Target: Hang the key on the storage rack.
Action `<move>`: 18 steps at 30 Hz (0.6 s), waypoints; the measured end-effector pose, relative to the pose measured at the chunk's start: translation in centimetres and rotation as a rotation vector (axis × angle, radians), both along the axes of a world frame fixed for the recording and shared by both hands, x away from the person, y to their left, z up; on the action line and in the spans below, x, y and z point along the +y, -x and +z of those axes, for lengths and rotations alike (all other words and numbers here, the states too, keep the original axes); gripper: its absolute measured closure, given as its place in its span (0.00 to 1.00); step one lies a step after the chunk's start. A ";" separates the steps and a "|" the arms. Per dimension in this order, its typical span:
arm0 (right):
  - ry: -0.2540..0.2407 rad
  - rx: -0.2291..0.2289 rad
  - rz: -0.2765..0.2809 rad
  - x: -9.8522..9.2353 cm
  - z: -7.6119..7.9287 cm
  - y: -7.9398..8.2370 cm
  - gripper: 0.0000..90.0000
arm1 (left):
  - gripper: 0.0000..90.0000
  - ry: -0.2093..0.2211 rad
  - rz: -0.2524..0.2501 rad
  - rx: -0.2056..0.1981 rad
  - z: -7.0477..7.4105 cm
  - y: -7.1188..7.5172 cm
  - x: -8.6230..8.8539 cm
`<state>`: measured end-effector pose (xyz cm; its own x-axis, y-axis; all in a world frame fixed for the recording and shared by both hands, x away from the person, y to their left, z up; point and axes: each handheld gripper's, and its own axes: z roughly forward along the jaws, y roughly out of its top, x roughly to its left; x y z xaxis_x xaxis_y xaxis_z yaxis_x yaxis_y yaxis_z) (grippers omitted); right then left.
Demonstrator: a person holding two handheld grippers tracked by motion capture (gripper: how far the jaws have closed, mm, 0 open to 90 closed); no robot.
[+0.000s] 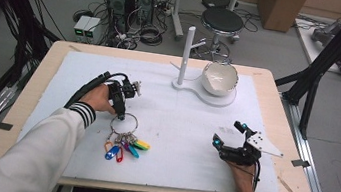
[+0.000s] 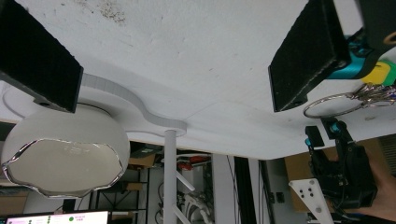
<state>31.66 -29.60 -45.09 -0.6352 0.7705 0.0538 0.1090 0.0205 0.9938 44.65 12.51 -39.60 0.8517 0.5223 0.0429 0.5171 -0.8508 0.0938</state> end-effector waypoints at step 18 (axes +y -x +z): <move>-0.001 0.001 -0.002 0.0 0.0 0.0 0.03 | 0.79 -0.047 0.069 0.030 -0.4 0.0 -0.3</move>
